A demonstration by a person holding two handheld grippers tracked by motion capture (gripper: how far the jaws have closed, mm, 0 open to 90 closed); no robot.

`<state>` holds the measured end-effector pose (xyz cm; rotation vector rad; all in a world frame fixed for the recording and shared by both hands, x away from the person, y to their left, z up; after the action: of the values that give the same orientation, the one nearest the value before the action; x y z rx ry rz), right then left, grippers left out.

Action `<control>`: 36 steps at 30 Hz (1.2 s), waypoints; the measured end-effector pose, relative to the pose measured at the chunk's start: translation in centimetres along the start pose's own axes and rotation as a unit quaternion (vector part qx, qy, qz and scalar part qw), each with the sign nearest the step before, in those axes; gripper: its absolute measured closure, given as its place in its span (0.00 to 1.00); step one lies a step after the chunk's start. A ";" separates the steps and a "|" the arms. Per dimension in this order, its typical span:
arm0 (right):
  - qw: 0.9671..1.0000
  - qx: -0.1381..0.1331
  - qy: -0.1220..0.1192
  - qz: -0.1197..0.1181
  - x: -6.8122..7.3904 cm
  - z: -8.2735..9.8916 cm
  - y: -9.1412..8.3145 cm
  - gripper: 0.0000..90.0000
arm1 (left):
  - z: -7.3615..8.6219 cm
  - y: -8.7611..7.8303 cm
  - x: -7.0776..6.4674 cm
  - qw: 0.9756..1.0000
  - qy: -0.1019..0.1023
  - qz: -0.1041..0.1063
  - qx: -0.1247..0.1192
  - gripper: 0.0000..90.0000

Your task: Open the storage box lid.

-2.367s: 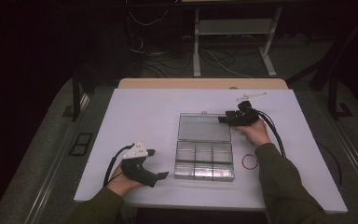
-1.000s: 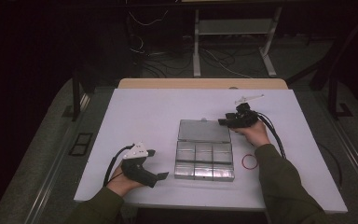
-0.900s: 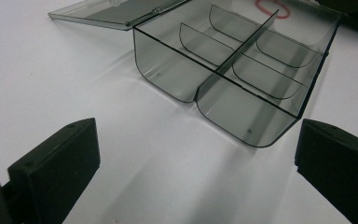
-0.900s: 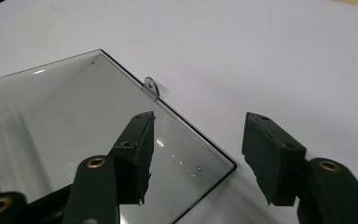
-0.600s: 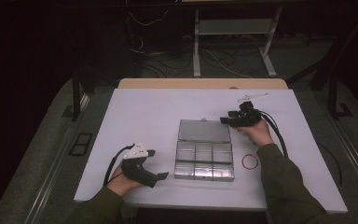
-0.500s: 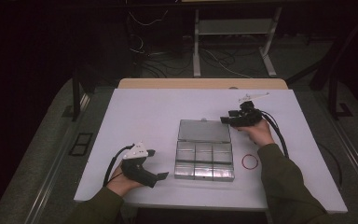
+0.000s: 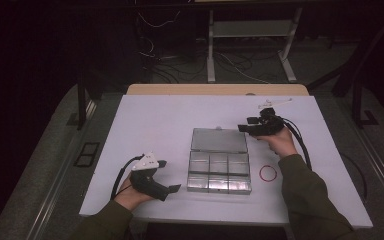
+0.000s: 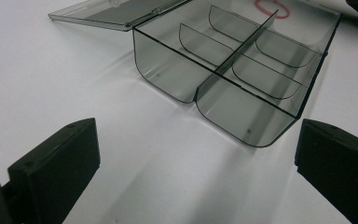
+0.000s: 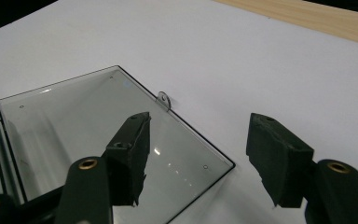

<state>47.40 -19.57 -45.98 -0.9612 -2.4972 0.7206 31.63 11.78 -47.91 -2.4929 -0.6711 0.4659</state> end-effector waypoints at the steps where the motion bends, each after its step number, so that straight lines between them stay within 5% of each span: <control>1: 1.000 0.001 -0.001 0.001 0.0 0.0 -0.2 0.43 | 0.0 0.0 0.0 1.000 -0.001 0.000 0.000 0.00; 36: 1.000 0.014 -0.006 0.024 1.8 4.1 -6.9 0.41 | 0.0 0.0 -0.1 1.000 0.000 -0.002 0.000 0.00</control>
<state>40.58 -24.08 -44.95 -1.0131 -2.4755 0.7781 31.54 11.76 -47.86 -2.4920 -0.6746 0.4635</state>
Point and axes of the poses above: each handheld gripper's, and its own axes: y roughly forward along the jaws, z roughly out of its underside, x roughly to its left, the point moved 7 cm from there along y, roughly forward along the jaws, and after that the axes turned 4 degrees about -y, right-handed, at the moved point
